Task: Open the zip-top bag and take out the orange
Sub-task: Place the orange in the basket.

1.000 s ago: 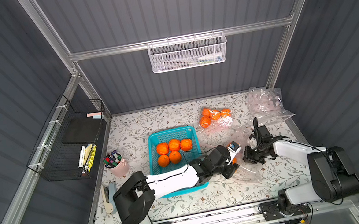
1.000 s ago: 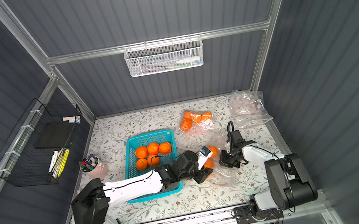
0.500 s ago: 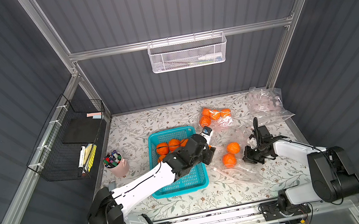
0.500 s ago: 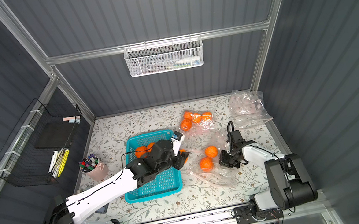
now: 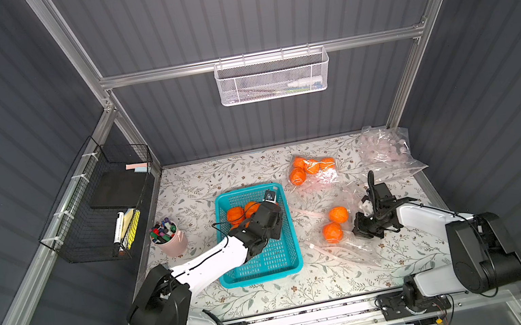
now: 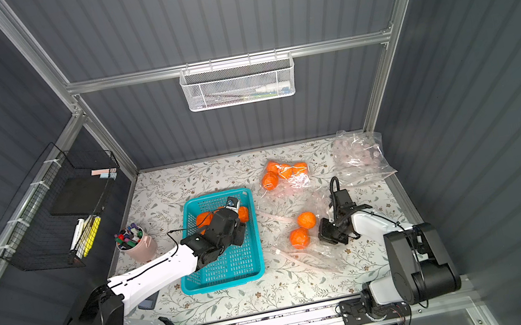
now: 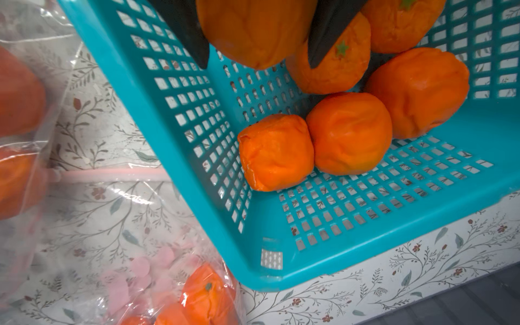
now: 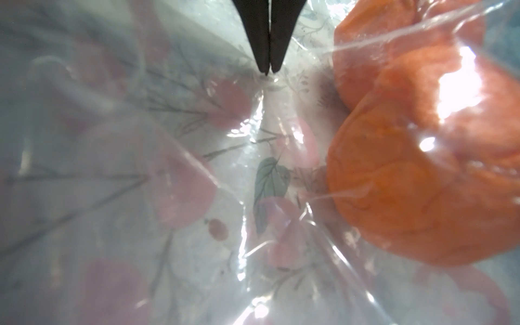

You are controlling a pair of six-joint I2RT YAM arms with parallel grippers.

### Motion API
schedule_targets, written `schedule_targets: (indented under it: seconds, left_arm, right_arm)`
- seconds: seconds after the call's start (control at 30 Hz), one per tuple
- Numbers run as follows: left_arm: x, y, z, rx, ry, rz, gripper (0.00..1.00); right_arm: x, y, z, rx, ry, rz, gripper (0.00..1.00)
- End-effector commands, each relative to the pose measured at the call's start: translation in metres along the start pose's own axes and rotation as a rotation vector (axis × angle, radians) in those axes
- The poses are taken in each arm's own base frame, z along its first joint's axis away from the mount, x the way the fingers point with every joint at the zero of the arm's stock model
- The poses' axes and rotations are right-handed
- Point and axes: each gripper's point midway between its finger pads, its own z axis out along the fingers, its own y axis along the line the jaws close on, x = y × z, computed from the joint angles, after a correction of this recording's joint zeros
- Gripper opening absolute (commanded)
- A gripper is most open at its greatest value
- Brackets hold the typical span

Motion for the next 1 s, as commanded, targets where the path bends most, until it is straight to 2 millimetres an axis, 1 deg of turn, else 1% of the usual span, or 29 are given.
schedule_targets:
  seconds: [0.0,0.13,0.27,0.47,0.53,0.67,0.73,0.83,0.97]
  left_arm:
    - [-0.011,-0.001,0.008,0.005,-0.065,-0.018,0.41]
    - [-0.006,-0.004,0.021,0.002,-0.055,-0.007,0.41]
    - [-0.006,-0.007,0.027,0.016,-0.08,-0.014,0.43]
    - [0.001,-0.008,0.037,0.014,-0.089,-0.001,0.55]
    - [0.004,-0.009,0.04,0.012,-0.085,0.002,0.56]
    - [0.004,-0.012,0.047,0.013,-0.079,0.015,0.61]
    - [0.007,-0.008,0.051,-0.012,-0.061,0.019,0.63]
    - [0.01,-0.009,0.051,-0.001,-0.069,0.027,0.67]
    - [0.006,-0.011,0.049,0.01,-0.085,0.038,0.73]
  right_arm:
    - [0.003,-0.001,0.0,-0.001,0.005,0.008,0.08]
    - [0.002,-0.001,0.0,0.0,0.009,0.009,0.08]
    - [0.002,-0.001,0.0,-0.001,0.007,0.007,0.08]
    - [0.003,-0.001,0.001,-0.002,0.009,0.006,0.08]
    - [0.002,-0.001,0.001,-0.002,0.009,0.008,0.08]
    - [0.003,-0.001,0.001,-0.002,0.011,0.008,0.08]
    - [0.002,-0.001,0.0,-0.002,0.005,0.007,0.08]
    - [0.003,-0.001,0.001,-0.002,0.009,0.008,0.08]
    - [0.003,-0.001,0.001,-0.003,0.01,0.008,0.08]
